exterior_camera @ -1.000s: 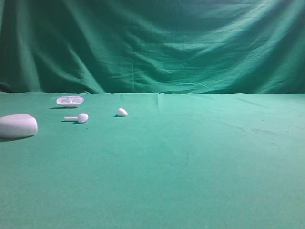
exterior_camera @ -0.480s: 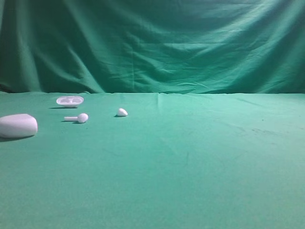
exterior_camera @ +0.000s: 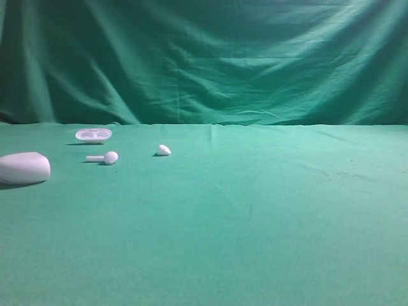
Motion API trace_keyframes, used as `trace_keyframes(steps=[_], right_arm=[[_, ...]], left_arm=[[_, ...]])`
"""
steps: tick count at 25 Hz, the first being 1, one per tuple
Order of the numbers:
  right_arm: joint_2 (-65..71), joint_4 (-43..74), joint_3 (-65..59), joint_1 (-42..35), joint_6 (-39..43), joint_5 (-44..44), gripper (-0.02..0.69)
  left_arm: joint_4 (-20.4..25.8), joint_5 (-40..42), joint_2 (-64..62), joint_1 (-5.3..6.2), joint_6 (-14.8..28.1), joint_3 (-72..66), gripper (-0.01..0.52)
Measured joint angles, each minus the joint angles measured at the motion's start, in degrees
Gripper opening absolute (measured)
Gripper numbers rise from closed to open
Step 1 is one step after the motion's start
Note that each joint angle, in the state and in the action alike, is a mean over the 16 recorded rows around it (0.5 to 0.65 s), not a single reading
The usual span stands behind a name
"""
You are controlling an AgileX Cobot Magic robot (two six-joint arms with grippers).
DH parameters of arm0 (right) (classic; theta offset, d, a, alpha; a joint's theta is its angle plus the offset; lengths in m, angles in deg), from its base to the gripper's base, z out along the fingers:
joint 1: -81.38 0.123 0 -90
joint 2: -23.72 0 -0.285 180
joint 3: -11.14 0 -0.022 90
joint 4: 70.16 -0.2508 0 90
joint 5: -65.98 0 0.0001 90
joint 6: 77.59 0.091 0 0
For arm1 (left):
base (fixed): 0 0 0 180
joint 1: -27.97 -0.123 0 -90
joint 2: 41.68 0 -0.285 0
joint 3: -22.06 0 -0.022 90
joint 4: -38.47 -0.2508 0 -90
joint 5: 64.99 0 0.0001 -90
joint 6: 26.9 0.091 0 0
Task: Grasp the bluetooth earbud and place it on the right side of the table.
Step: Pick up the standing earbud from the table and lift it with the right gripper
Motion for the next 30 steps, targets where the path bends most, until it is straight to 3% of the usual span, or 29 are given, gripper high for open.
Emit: trace_keyframes(steps=[6, 22, 30], right_arm=[[2.2, -4.3, 2.8, 0.0, 0.6, -2.0, 0.0], [33.0, -5.5, 25.8, 0.4, -7.7, 22.4, 0.0], [52.6, -5.9, 37.4, 7.2, -16.2, 28.3, 0.0]], left_arm=[[0.0, 0.0, 0.0, 0.0, 0.0, 0.0, 0.0], [0.0, 0.0, 0.0, 0.0, 0.0, 0.0, 0.0], [0.0, 0.0, 0.0, 0.0, 0.0, 0.0, 0.0]])
